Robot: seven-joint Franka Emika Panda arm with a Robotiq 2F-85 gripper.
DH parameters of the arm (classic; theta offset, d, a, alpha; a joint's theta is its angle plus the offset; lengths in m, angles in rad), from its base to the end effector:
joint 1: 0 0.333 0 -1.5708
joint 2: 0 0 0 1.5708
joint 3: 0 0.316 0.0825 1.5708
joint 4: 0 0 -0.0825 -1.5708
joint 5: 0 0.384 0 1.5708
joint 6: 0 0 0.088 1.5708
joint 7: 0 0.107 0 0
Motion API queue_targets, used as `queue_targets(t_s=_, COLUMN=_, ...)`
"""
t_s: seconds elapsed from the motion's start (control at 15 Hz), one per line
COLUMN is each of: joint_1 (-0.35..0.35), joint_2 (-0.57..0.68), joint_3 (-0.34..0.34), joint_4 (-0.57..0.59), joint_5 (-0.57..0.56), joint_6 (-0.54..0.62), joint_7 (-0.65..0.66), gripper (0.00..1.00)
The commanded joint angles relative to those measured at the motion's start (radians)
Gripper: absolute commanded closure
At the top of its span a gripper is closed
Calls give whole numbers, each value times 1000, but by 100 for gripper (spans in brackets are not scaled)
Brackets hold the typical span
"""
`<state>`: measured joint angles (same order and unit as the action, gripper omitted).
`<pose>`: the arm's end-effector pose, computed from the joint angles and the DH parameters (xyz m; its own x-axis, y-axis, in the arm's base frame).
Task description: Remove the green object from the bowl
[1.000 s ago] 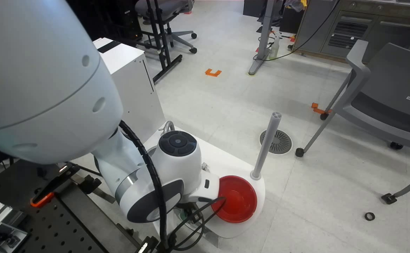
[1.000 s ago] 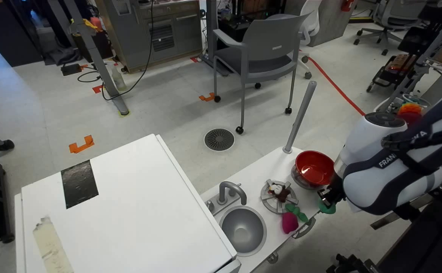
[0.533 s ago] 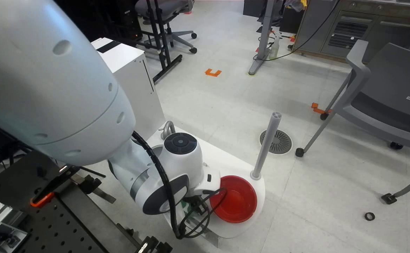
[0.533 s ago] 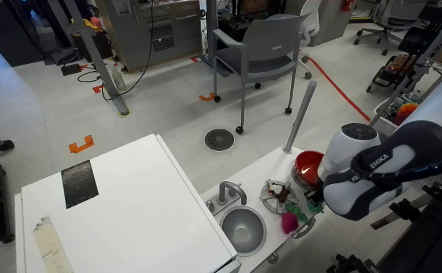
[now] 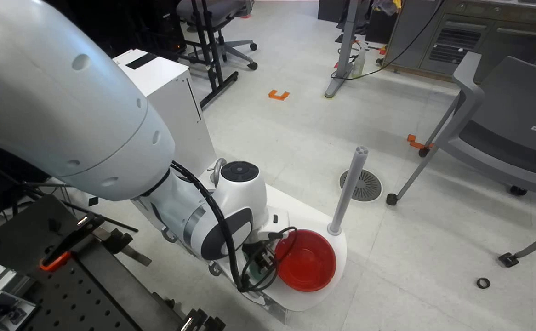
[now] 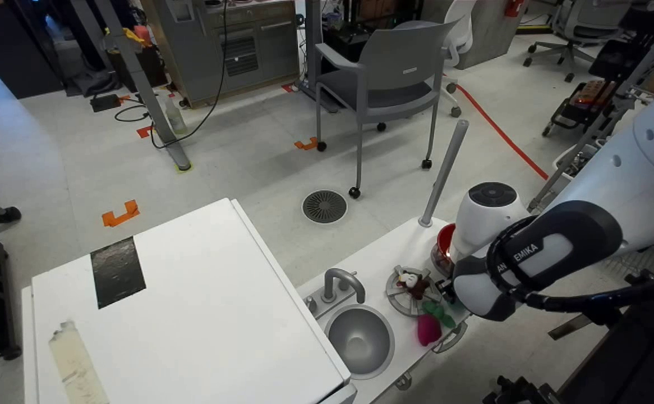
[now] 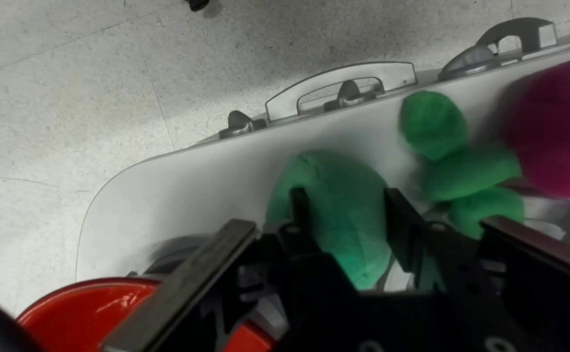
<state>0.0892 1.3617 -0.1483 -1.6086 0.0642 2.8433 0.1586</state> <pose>0.5512 -0.0430 -0.1568 0.9798 -0.1772 -0.0921 -0.1624 -0.9753 0.1497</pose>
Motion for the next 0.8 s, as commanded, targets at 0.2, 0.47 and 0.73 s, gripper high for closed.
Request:
queue_targets(t_s=0.2, joint_1=48, joint_2=-19, joint_3=-23, joint_4=-39, joint_5=-21, joint_6=16, joint_7=20, gripper=5)
queue_targets(t_s=0.47, joint_1=38, joint_2=-97, joint_3=-8, joint_4=-147, joint_5=-12, joint_6=37, joint_7=9, gripper=0)
queue_targets(t_s=0.73, joint_1=1, joint_2=-264, joint_3=18, joint_4=-362, joint_5=5, joint_6=94, joint_7=-12, gripper=0)
